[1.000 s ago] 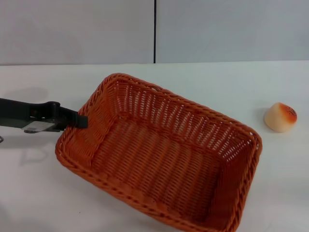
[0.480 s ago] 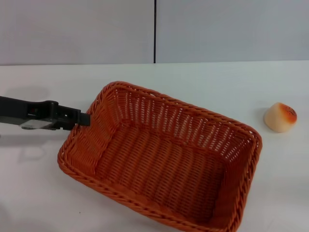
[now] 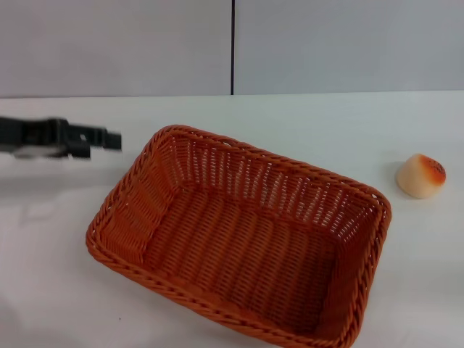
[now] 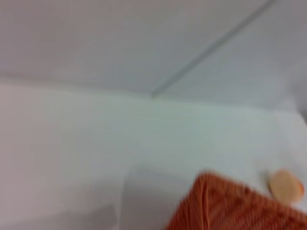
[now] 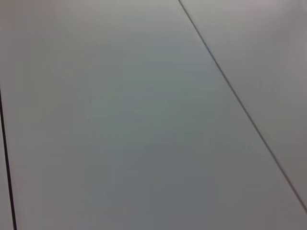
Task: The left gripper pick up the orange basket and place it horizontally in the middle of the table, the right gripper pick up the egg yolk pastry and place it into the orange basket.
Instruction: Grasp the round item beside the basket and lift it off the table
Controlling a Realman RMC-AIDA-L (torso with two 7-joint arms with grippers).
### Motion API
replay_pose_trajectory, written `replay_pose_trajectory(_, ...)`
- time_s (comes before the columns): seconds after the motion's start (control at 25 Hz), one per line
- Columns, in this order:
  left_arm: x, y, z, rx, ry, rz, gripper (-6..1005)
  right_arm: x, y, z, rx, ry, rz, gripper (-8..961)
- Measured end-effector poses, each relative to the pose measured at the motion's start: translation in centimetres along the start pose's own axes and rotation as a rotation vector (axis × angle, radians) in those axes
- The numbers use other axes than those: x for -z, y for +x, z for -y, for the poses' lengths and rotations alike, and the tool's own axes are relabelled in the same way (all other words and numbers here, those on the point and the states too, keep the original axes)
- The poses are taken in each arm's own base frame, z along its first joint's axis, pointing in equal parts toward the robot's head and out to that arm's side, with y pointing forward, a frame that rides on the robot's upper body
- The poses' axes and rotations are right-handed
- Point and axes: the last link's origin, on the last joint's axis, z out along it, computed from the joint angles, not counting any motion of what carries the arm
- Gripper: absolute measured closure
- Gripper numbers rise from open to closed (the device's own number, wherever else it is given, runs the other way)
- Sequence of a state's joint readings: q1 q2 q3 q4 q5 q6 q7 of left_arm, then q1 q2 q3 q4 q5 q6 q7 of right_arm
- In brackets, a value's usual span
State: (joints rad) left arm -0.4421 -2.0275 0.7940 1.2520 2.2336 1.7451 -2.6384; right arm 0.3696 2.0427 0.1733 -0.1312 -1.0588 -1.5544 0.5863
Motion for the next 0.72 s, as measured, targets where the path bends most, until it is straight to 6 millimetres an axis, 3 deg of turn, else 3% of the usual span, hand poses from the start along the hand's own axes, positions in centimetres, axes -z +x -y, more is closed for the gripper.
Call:
replay_pose_trajectory(0.2, 1.5, 2.8, 0.0, -0.128, 0.011, -0.167, 206, -1.4, 0.6, 0.5, -0.097, -0.056, -0.115, 458)
replay_pose_trajectory(0.32, 0.8, 5.5, -0.3, -0.321, 0.068, -0.328, 208, -3.4, 0.9, 0.4, -0.206, -0.194, -0.301, 459)
replay_pose_trajectory(0.48, 0.2, 6.7, -0.9, -0.411, 0.065, -0.406, 230, -4.6, 0.5, -0.1, -0.235, -0.319, -0.418, 460)
replay_pose_trajectory(0.52, -0.2, 7.3, -1.4, -0.468, 0.046, -0.479, 235, -5.6, 0.1, -0.7, -0.243, -0.414, -0.541, 460)
replay_pose_trajectory(0.56, -0.2, 7.3, -1.4, -0.468, 0.046, -0.479, 241, -5.6, 0.1, -0.7, -0.243, -0.414, -0.541, 461)
replay_pose_trajectory(0.6, -0.8, 8.0, -2.0, -0.545, 0.007, -0.629, 246, -6.1, -0.1, -0.9, -0.241, -0.452, -0.604, 461)
replay_pose_trajectory(0.72, -1.2, 8.2, -2.1, -0.579, -0.008, -0.712, 260, -7.6, -0.6, -2.6, -0.192, -0.607, -0.914, 462)
